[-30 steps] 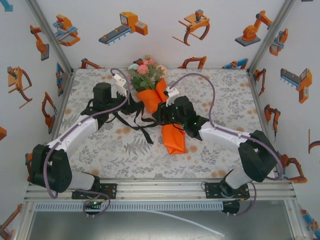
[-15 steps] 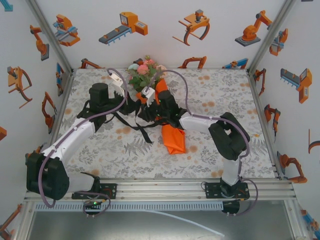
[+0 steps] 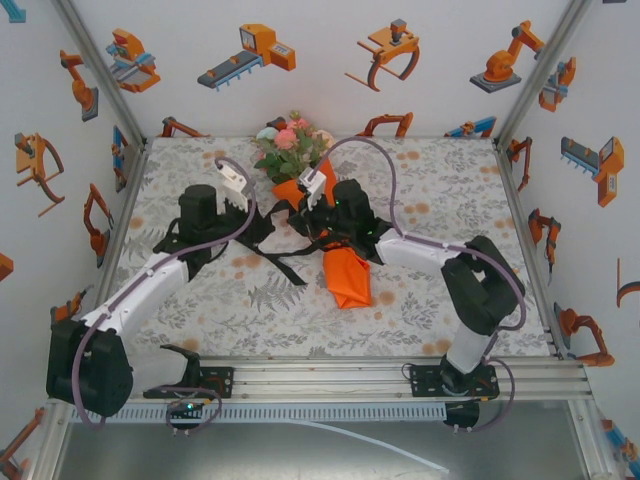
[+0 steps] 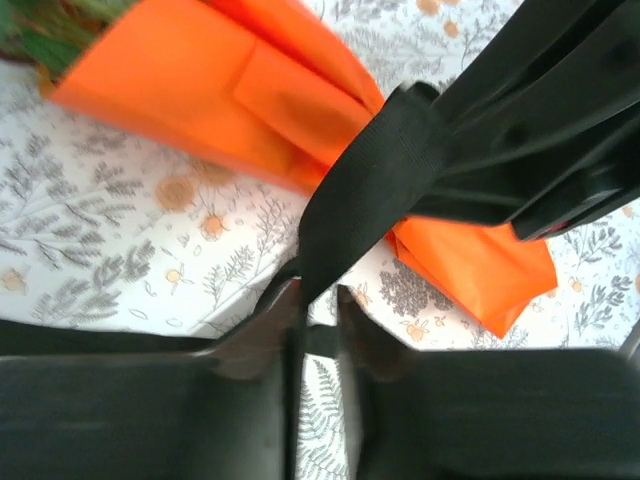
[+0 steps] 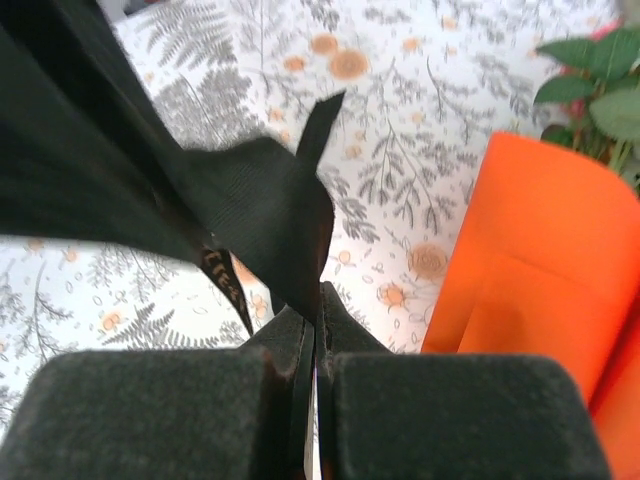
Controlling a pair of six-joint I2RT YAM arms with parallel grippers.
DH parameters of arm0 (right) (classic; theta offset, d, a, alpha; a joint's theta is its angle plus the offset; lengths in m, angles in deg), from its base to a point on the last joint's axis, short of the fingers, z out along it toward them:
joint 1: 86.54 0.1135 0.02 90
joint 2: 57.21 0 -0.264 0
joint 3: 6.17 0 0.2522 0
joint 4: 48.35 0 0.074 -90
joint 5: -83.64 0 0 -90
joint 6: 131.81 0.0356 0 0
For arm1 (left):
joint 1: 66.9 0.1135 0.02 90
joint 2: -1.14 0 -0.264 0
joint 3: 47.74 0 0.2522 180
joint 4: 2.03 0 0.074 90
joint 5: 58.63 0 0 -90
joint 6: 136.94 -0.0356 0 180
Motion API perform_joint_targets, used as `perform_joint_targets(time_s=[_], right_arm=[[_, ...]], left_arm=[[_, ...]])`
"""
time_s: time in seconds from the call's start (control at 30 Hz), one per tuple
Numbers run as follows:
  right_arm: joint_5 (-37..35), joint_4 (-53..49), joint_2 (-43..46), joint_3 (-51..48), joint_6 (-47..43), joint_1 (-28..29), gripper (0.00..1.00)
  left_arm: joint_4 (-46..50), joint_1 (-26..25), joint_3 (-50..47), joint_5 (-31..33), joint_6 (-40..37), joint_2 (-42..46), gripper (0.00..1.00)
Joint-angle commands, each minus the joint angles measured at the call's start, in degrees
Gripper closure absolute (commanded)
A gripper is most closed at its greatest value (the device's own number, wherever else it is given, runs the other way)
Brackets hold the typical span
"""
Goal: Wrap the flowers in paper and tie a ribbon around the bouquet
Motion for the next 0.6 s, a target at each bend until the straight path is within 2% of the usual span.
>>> perform_joint_targets(time_s=[0.0, 0.03, 0.1, 0.17, 0.27, 0.37, 0.47, 0.57], right_arm=[[1.7, 2.1, 2.1, 0.7, 0.6, 0.0, 1.00], [2.0, 2.0, 2.2, 1.0, 0.6, 0.0, 1.00], [2.1, 1.2, 2.2, 1.5, 0.4, -0.1, 1.00], [2.2, 0.2, 1.9, 2.4, 0.2, -0.1, 1.00], [2.3, -0.7, 1.7, 3.1, 0.0, -0.1, 1.00], [2.8, -0.7, 1.4, 3.4, 0.2, 0.0, 1.00], [3.4, -0.6, 1.3, 3.6, 0.6, 0.0, 1.00], [3.9, -0.8, 1.2, 3.9, 0.6, 0.0, 1.00]], left_arm=[[-3.9, -0.6, -0.8, 0.3, -1.0, 2.8, 0.60], [-2.5, -0.6, 0.0, 0.7, -1.8, 3.5, 0.55], [0.3, -0.5, 1.6, 0.4, -3.6, 4.7, 0.51], [1.5, -0.6, 2.4, -2.7, -4.2, 6.2, 0.46], [0.3, -0.5, 3.2, -6.5, 0.3, 7.7, 0.34], [-2.1, -0.7, 3.6, -4.4, 5.0, 8.0, 0.25], [-2.5, -0.8, 5.6, -3.9, 5.8, 4.7, 0.25], [-3.2, -0.6, 9.1, -6.9, 9.5, -0.6, 0.34]])
